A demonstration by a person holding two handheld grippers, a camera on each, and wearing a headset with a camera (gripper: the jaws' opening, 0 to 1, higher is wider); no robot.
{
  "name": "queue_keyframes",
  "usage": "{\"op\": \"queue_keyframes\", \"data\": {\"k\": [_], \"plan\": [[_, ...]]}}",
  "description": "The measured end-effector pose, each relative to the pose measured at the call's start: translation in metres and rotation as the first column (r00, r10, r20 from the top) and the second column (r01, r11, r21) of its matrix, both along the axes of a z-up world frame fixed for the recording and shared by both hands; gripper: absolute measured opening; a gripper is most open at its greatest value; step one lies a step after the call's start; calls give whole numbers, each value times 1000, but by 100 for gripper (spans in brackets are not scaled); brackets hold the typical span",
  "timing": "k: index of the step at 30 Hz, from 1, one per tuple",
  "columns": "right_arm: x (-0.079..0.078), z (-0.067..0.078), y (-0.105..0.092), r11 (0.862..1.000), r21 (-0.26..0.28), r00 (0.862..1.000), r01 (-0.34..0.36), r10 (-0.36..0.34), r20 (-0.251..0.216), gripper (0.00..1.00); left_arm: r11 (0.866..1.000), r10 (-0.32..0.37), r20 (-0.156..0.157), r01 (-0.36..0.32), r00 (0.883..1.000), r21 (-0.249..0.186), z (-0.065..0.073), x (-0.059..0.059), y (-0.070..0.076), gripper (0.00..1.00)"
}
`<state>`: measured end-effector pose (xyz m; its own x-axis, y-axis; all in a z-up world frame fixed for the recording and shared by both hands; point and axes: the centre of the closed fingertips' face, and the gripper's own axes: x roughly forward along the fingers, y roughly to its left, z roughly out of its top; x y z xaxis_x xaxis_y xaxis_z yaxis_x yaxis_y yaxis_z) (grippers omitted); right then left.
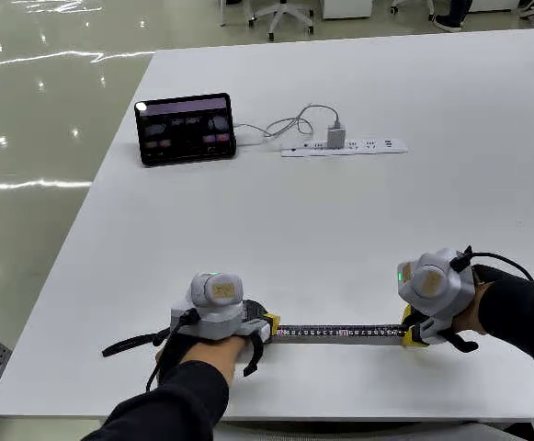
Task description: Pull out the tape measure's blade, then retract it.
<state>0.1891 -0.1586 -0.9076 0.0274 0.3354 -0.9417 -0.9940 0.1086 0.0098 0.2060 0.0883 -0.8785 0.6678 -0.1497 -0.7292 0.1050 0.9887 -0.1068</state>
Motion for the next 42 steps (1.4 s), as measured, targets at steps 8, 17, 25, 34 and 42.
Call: {"op": "queue_keyframes", "data": {"k": [8, 17, 25, 34, 42], "plan": [[0, -1, 6, 1000, -1, 1000, 0, 0, 0, 11, 1000, -1, 2, 1, 1000, -1, 0, 0, 0, 61], [0, -2, 11, 1000, 4, 1000, 5, -5, 1, 11, 1000, -2, 6, 2, 1000, -2, 0, 0, 0, 61], [0, -2, 18, 1000, 15, 1000, 9, -9, 0, 11, 1000, -3, 8, 3, 1000, -3, 0, 0, 0, 61], [0, -2, 23, 1000, 20, 1000, 9, -9, -3, 11, 1000, -4, 9, 4, 1000, -2, 0, 0, 0, 61], [0, -2, 27, 1000, 26, 1000, 10, -10, -4, 11, 1000, -4, 10, 4, 1000, -2, 0, 0, 0, 61]]}}
